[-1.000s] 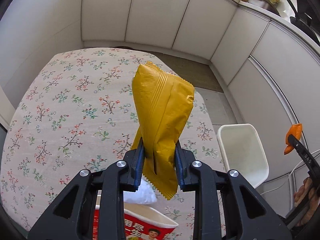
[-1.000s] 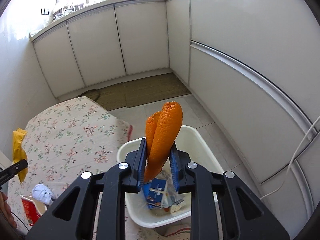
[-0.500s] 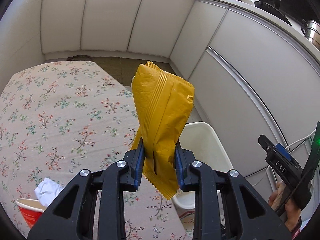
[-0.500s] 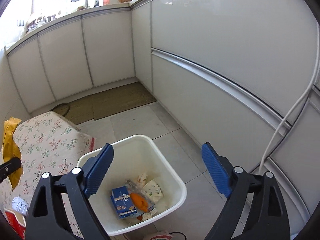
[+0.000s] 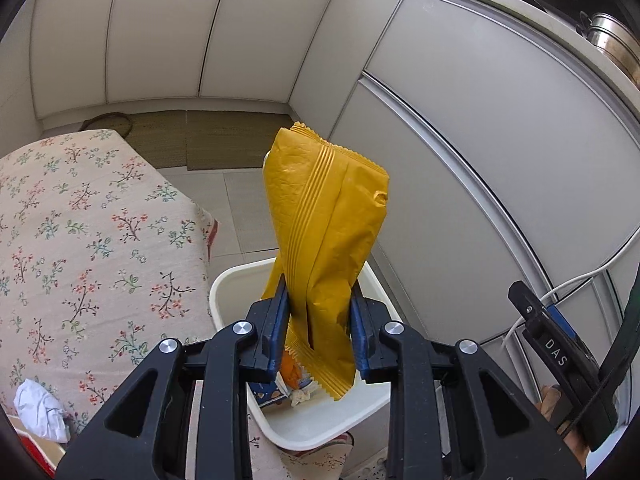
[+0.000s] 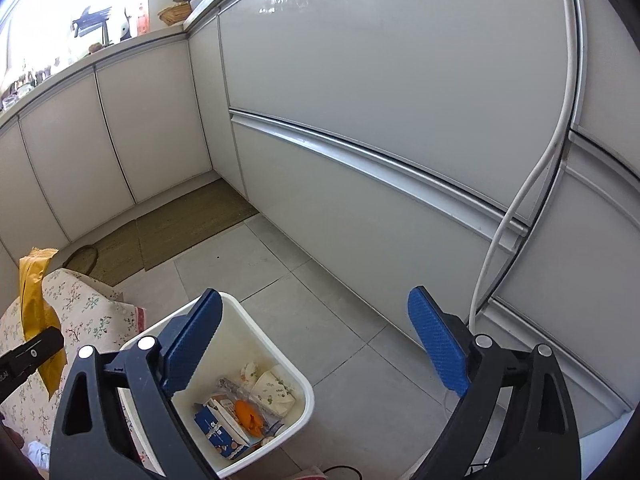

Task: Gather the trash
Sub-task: 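Carry peel and yellow packet over the white bin and open both tools, then move both tools back over the table toward the red noodle cup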

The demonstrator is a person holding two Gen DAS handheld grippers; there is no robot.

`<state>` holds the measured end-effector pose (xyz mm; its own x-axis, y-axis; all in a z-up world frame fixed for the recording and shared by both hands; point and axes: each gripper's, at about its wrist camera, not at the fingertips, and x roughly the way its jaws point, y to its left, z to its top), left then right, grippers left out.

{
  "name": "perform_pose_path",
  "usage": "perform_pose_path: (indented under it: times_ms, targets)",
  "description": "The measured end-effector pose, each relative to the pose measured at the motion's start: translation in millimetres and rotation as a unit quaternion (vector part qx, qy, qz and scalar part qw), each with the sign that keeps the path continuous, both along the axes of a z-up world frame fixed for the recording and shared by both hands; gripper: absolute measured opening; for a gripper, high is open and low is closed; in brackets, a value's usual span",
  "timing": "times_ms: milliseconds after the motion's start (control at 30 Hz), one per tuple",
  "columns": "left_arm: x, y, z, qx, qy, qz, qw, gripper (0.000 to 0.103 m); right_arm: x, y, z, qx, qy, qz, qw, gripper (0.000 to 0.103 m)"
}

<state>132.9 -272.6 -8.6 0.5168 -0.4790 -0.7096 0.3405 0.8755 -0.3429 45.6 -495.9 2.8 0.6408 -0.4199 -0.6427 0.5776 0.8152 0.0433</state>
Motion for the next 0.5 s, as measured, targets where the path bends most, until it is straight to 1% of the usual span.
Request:
perform_pose_path:
  times_ms: [133, 267, 333, 433, 467, 500]
  targets:
    - [8, -11, -3, -0.014, 0.017, -0.002, 0.9998, 0.026, -1, -1, 1, -0.007, -0.001, -0.001, 1.0, 0.091]
    - [14, -19, -13, -0.03, 0.048, -0.01, 0.9984, 0.03, -1, -3, 1, -0.007, 0.003, -0.005, 1.0, 0.091]
    - [16, -22, -18, -0.028, 0.059, -0.011, 0.9978, 0.028, -1, -4, -1, -0.004, 0.006, -0.006, 1.0, 0.091]
    - [13, -23, -22, -0.017, 0.067, -0.007, 0.9976, 0.035, 0, -2, 0, -0.003, 0.007, -0.004, 1.0, 0.091]
    - [13, -22, -22, -0.015, 0.068, -0.005, 0.9976, 0.04, 0, -1, 0, -0.003, 0.007, -0.003, 1.0, 0.091]
    - [12, -20, -22, -0.014, 0.068, -0.001, 0.9976, 0.047, 1, 0, 1, -0.003, 0.006, -0.001, 1.0, 0.091]
